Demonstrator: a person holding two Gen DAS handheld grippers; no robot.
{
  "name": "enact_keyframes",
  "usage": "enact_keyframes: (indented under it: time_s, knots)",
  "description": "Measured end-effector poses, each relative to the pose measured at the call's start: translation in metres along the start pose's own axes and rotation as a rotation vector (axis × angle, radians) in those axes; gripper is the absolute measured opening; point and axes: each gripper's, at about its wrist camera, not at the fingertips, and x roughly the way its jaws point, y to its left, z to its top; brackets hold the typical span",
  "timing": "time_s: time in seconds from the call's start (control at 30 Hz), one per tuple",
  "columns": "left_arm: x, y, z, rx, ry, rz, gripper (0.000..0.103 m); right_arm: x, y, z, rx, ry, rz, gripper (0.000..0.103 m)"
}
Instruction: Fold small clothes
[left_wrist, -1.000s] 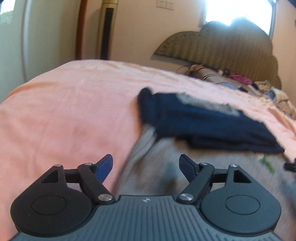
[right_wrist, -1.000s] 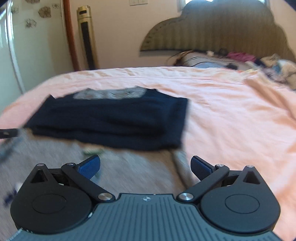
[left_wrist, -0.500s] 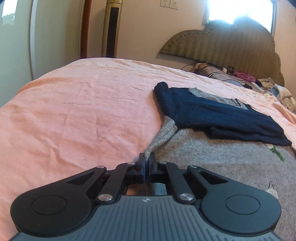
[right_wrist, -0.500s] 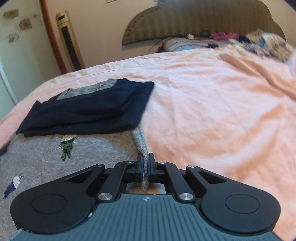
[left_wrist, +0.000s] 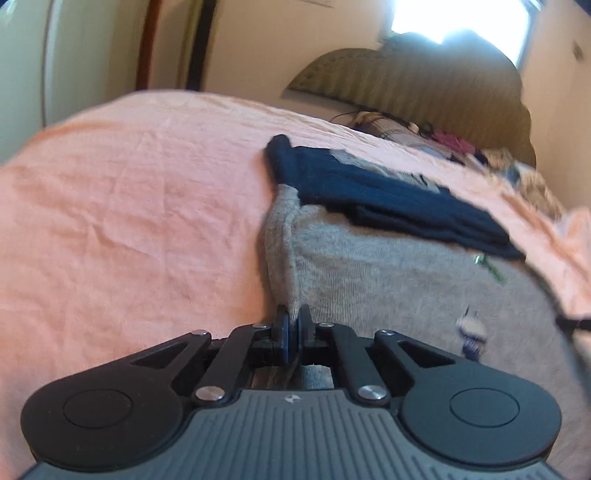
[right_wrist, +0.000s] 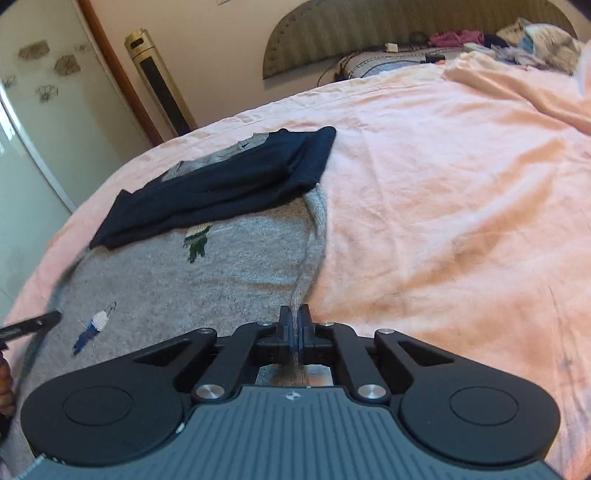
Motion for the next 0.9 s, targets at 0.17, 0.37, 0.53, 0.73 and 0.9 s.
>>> enact_keyframes:
  time_s: [0.17, 0.37, 0.53, 0.73, 0.9]
  knots:
    - [-0.007, 0.009, -0.003, 0.034, 0.014, 0.019, 0.003, -0.011, -0.023, -0.007, 0.058, 0.005, 0.007, 0.007]
    - [-0.028, 0.022, -0.016, -0.061, 0.032, -0.051, 0.02, -0.025, -0.014, -0.021, 0.127, 0.029, 0.073, 0.054]
    - [-0.042, 0.02, -0.035, -0.096, -0.003, -0.078, 0.03, -0.031, 0.002, -0.035, 0.037, 0.063, 0.042, 0.014]
    - [-0.043, 0.014, -0.033, 0.035, -0.02, 0.033, 0.004, -0.043, -0.018, -0.034, 0.027, 0.053, -0.009, 0.006]
    - [-0.057, 0.021, -0.04, -0.014, 0.006, -0.048, 0.009, -0.05, -0.022, -0.046, 0.093, 0.048, 0.049, 0.013]
